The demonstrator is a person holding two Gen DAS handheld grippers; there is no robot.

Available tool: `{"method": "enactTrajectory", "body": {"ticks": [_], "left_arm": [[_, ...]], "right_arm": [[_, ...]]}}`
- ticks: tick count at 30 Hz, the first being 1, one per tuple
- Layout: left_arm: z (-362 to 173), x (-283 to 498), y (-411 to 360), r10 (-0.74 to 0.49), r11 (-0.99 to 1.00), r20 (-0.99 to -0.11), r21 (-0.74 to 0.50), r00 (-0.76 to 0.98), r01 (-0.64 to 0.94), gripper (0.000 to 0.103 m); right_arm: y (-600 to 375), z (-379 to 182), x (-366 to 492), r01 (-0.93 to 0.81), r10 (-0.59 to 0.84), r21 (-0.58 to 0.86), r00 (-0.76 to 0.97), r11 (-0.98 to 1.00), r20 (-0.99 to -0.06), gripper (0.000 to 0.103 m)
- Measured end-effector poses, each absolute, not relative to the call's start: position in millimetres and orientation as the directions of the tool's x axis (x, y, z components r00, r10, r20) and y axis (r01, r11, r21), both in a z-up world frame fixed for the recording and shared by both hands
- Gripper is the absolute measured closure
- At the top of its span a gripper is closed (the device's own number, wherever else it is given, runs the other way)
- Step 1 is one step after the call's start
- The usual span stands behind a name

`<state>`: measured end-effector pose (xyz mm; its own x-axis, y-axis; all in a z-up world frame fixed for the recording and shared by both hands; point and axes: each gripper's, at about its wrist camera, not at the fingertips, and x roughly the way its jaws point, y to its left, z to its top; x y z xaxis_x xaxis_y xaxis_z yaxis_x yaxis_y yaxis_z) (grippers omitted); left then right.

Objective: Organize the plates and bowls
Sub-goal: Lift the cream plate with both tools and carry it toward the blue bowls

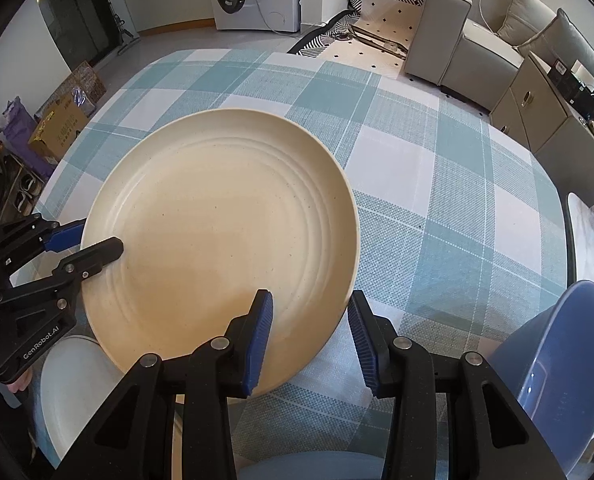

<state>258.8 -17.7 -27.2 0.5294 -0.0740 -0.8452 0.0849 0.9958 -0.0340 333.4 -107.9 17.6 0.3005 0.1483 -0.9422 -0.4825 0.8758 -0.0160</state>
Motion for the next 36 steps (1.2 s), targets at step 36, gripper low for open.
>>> {"method": "enactTrajectory", "body": {"ticks": [36], "left_arm": [[39, 211, 5, -0.050, 0.999, -0.761, -0.027, 0.647, 0.045, 0.078]], "right_arm": [[-93, 96, 272, -0.508, 0.221, -0.024, 0.417, 0.861, -0.882, 0.062]]}}
